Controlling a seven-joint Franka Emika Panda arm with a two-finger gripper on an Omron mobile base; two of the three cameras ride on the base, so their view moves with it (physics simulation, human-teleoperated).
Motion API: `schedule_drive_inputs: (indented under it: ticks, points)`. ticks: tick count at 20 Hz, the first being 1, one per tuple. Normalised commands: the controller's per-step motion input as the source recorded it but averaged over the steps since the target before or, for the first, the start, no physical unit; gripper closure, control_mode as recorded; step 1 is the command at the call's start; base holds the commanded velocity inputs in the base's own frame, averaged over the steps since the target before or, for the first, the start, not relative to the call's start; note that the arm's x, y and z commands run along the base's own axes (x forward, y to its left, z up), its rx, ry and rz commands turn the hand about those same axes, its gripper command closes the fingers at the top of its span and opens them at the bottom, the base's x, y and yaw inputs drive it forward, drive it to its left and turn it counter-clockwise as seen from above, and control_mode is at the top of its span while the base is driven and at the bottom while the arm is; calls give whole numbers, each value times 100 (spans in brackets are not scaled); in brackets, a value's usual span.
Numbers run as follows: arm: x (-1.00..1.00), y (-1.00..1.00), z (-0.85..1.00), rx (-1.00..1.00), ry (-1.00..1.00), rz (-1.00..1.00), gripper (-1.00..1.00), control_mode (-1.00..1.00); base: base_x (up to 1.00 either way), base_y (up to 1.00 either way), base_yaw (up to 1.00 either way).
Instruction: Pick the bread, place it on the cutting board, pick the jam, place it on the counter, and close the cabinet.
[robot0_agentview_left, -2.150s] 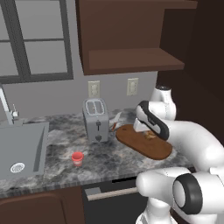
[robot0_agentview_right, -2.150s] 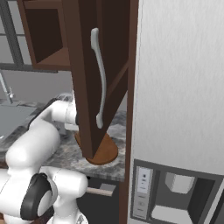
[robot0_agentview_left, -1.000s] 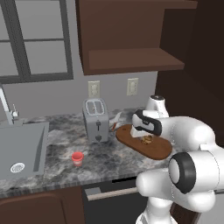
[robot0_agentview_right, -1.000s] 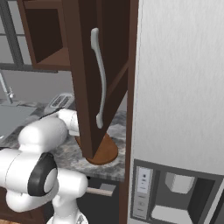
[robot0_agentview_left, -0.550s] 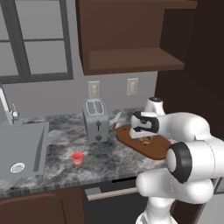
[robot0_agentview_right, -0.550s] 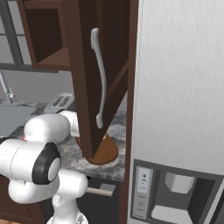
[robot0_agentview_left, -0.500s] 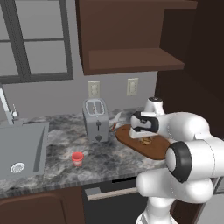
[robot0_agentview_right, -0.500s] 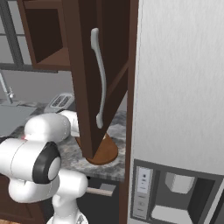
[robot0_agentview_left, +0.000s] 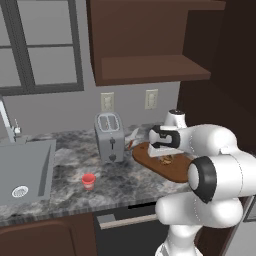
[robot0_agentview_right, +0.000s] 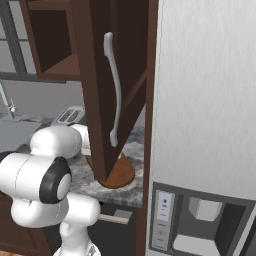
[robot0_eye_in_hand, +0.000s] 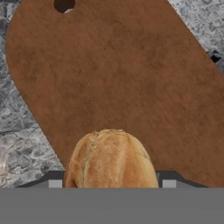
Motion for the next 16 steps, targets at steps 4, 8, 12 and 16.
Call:
schedule_drive_inputs:
  ticks: [4, 8, 12, 16]
  points:
    - [0, 0, -1, 0, 0, 0, 100, -100, 0, 0, 0]
    - [0, 0, 0, 0, 0, 0, -100, -100, 0, 0, 0]
    - [0, 0, 0, 0, 0, 0, -100, -100, 0, 0, 0]
    - [-1, 0, 0, 0, 0, 0, -100, -100, 0, 0, 0]
